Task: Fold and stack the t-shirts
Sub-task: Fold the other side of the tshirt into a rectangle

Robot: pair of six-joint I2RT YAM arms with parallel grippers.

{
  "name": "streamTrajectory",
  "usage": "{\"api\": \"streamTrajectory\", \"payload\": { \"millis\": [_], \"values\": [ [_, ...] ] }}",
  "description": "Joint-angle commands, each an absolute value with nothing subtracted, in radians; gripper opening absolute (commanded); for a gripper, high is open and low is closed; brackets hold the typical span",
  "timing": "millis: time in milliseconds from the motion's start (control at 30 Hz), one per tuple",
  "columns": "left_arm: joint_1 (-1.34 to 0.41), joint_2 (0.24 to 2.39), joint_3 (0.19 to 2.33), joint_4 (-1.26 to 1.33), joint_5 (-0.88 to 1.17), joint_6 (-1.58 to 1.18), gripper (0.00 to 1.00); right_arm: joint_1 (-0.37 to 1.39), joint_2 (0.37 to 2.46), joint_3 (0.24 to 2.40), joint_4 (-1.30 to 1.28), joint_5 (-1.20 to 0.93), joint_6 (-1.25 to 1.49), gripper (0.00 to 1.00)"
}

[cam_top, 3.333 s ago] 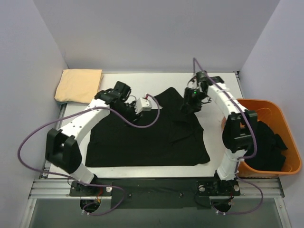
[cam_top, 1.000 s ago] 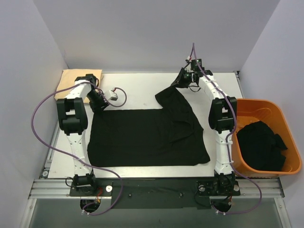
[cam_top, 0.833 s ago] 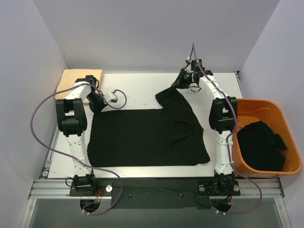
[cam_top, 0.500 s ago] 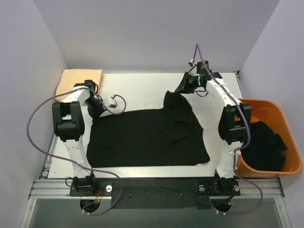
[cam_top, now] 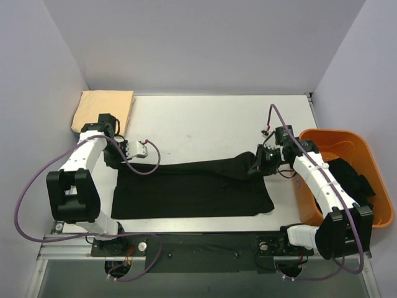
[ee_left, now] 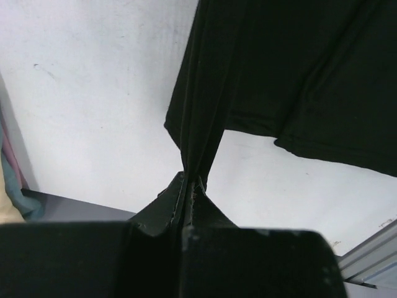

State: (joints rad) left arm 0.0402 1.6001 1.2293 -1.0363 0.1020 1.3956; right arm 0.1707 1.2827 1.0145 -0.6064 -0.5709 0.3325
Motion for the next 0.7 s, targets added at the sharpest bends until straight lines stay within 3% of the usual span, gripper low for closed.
{"api": "streamTrajectory", "payload": {
  "millis": [0, 233, 533, 667],
  "values": [
    [0.031, 1.545, 1.183, -1.114, 0.123, 1.448, 0.0, 0.149, 1.201, 0.924, -0.75, -0.505, 0.356, 0.0],
    [0.012, 1.574, 1.219, -0.927, 0.143, 1.324, 0.0, 0.066, 1.204, 0.998, -0.723, -0.442, 0.338, 0.0],
    [-0.025, 1.695, 1.368, -0.727, 0.101, 1.275, 0.0, 0.017, 1.597, 1.481, -0.641, -0.367, 0.285, 0.0],
    [-0.023, 1.692, 1.336, -0.727, 0.095, 1.281, 0.0, 0.008, 1.637, 1.508, -0.655, -0.394, 0.278, 0.0]
  ]
}}
